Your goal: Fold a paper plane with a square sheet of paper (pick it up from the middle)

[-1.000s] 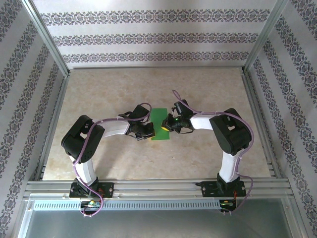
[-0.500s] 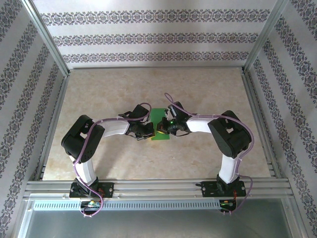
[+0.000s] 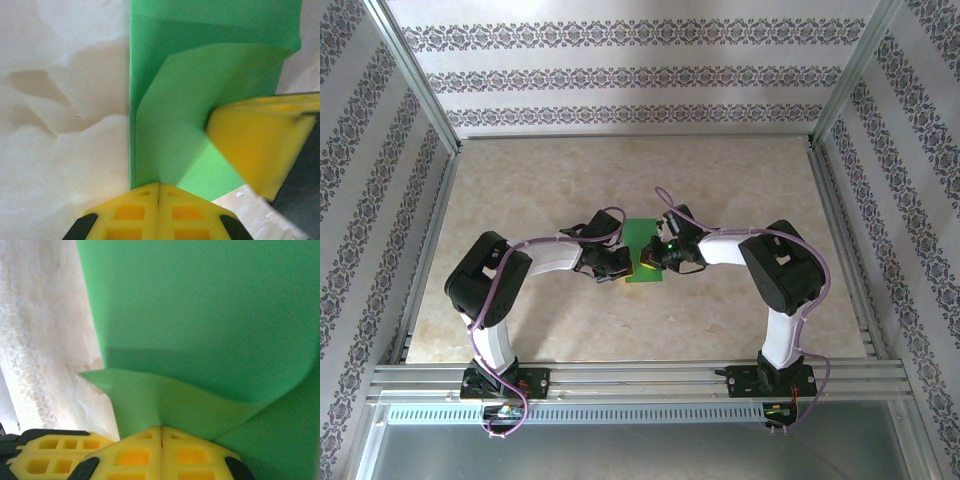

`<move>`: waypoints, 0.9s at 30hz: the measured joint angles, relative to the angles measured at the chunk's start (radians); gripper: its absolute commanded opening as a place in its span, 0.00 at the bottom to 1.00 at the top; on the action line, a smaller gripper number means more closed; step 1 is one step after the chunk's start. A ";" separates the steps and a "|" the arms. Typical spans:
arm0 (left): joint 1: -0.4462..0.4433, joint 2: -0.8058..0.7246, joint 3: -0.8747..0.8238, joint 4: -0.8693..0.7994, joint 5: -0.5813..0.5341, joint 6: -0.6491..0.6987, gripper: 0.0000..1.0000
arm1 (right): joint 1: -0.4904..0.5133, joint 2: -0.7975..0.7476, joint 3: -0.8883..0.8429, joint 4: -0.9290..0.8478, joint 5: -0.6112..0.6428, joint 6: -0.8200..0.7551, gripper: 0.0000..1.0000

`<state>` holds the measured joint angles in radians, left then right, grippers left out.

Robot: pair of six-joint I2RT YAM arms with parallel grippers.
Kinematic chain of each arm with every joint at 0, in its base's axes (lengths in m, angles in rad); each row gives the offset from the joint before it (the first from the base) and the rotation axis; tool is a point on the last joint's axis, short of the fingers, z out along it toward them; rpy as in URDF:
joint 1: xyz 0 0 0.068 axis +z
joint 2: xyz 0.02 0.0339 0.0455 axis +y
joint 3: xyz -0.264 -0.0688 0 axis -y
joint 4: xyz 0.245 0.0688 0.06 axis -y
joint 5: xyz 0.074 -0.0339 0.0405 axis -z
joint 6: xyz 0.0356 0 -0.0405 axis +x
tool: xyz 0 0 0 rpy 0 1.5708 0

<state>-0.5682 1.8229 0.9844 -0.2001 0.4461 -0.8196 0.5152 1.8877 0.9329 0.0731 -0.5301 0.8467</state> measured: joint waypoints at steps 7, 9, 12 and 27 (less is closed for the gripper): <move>0.000 0.008 0.015 -0.021 0.001 0.001 0.00 | -0.110 0.007 0.003 -0.007 -0.024 -0.036 0.01; 0.000 0.011 0.023 -0.030 0.001 0.004 0.00 | -0.143 0.007 0.011 -0.022 -0.020 -0.040 0.01; 0.000 0.017 0.035 -0.047 0.002 0.011 0.00 | -0.201 0.005 0.026 -0.062 -0.007 -0.043 0.02; 0.000 0.030 0.064 -0.085 0.006 0.052 0.00 | -0.060 -0.053 0.027 -0.108 0.038 -0.006 0.02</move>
<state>-0.5678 1.8526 1.0481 -0.2852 0.4519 -0.7673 0.4549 1.8351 0.9604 -0.0345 -0.4923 0.8410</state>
